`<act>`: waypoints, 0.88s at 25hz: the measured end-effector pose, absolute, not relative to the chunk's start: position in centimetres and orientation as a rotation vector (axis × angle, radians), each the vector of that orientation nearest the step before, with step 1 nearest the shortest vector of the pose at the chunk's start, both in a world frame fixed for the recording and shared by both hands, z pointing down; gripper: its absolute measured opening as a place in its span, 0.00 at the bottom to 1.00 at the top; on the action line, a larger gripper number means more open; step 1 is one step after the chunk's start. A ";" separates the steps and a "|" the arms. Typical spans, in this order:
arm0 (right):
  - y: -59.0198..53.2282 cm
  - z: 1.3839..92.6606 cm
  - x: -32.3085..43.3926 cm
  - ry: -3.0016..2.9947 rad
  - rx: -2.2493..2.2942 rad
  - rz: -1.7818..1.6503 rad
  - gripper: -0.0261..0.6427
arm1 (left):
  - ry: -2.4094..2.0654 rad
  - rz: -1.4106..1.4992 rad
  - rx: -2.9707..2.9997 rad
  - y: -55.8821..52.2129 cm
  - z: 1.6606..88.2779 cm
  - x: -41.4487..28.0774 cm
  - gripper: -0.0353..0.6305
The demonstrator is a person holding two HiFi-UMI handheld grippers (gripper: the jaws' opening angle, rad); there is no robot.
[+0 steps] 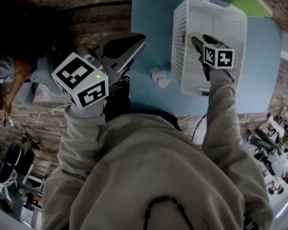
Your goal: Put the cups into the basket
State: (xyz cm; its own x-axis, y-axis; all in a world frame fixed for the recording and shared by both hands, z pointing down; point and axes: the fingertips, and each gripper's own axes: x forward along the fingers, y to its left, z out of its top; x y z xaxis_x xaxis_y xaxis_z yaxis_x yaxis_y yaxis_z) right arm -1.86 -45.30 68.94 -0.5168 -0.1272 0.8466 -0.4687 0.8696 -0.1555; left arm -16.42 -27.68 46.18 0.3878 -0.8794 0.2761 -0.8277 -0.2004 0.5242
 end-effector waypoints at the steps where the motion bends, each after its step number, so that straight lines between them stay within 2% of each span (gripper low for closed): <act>1: -45.2 68.9 -2.0 -2.095 0.426 0.458 0.36 | -1.457 -0.117 2.038 -27.5 46.2 -16.6 0.05; 12: -44.7 67.3 -2.2 -2.108 0.474 0.424 0.38 | -1.526 -0.107 2.038 -24.8 44.4 -21.1 0.05; 22: -44.0 63.0 -1.0 -2.152 0.559 0.412 0.37 | -1.512 -0.070 2.123 -23.3 42.1 -20.3 0.05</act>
